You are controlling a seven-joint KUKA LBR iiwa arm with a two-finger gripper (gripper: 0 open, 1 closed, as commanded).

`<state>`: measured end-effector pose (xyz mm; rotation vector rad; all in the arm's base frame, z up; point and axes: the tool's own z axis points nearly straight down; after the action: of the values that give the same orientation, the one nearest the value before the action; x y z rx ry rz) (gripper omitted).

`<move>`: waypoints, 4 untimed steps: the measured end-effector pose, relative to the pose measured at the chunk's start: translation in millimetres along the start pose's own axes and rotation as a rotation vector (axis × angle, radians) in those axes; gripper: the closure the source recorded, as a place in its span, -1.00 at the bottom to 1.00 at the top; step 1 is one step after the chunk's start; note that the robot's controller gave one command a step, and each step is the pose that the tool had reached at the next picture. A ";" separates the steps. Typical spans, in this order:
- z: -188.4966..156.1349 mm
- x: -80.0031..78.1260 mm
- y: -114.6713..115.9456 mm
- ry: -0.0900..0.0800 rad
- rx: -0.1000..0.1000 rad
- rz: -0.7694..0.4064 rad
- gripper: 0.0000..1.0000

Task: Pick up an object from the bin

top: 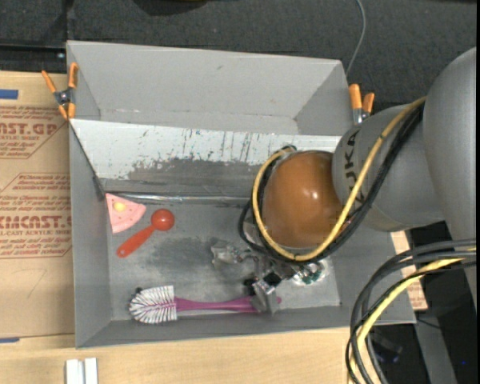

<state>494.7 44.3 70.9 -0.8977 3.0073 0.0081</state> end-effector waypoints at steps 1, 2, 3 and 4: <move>-0.9 39.3 -74.5 -0.001 0.001 -0.429 -1.00; -8.9 49.1 -77.4 -0.002 -0.002 -0.446 -1.00; -77.5 3.9 -99.2 -0.007 -0.001 -0.481 -1.00; -21.1 61.3 -107.5 0.006 -0.014 -0.471 1.00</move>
Offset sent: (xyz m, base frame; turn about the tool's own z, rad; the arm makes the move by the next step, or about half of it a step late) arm -0.0108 -0.1160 0.0251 -0.6062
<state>502.3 -79.3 91.3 -1.5793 2.7221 0.0247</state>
